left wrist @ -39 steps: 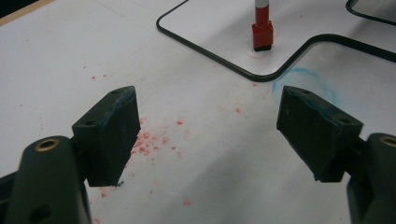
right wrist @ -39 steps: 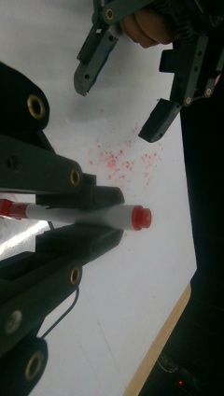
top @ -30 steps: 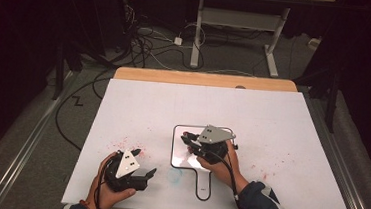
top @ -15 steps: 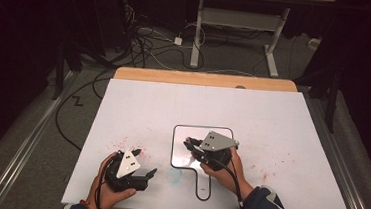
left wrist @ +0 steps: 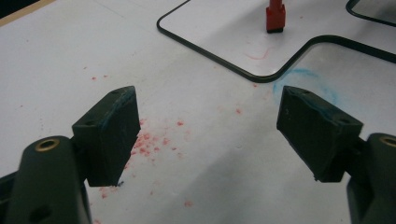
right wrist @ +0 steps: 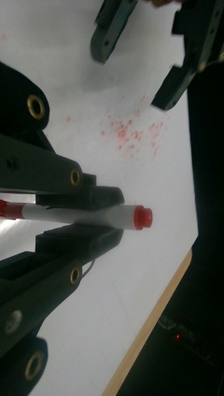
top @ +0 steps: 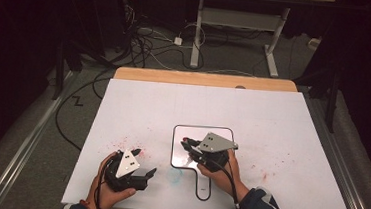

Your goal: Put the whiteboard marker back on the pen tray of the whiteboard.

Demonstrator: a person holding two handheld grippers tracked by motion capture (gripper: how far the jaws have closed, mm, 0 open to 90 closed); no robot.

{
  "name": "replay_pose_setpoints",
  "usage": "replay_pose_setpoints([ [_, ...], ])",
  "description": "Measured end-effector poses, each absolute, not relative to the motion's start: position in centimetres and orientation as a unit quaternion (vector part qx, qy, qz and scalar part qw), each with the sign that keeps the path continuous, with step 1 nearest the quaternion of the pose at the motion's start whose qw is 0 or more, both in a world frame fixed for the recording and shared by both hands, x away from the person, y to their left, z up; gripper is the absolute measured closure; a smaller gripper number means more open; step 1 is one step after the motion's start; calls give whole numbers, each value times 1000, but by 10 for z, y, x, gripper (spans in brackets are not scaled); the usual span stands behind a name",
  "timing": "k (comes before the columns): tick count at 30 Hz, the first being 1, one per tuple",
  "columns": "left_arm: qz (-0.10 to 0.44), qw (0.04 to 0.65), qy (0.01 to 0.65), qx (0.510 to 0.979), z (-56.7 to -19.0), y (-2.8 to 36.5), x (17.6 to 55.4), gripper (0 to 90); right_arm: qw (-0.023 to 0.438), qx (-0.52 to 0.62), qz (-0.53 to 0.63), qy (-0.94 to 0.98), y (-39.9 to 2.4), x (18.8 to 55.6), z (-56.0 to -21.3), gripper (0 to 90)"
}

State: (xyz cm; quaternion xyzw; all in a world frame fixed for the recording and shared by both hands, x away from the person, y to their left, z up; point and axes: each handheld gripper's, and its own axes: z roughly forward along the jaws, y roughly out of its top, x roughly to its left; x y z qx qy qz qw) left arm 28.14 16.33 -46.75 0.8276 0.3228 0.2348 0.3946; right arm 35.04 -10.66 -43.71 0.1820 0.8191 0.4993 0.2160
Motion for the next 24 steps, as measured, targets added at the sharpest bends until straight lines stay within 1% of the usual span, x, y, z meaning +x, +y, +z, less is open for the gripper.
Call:
replay_pose_setpoints([
  [1,236,395,322,827,-467,163,281,206,218,179,501,818,-102,349,-438,818],
  [3,235,396,322,827,-467,163,281,207,202,176,513,816,-93,347,-439,818],
  [7,235,396,322,827,-467,164,281,207,188,164,516,819,-79,345,-440,818],
  [11,235,398,323,826,-467,165,281,206,200,162,506,823,-78,349,-438,818],
  [15,237,398,321,826,-466,165,280,206,232,184,491,820,-89,366,-437,818],
  [18,235,396,321,827,-467,164,281,207,221,196,499,815,-94,372,-437,818],
  [21,234,396,321,828,-467,164,281,207,213,185,503,817,-89,368,-438,818],
  [22,234,396,321,828,-467,164,281,206,198,181,511,817,-87,367,-439,818],
  [24,234,396,321,828,-467,163,281,206,187,176,514,819,-82,363,-439,818],
])
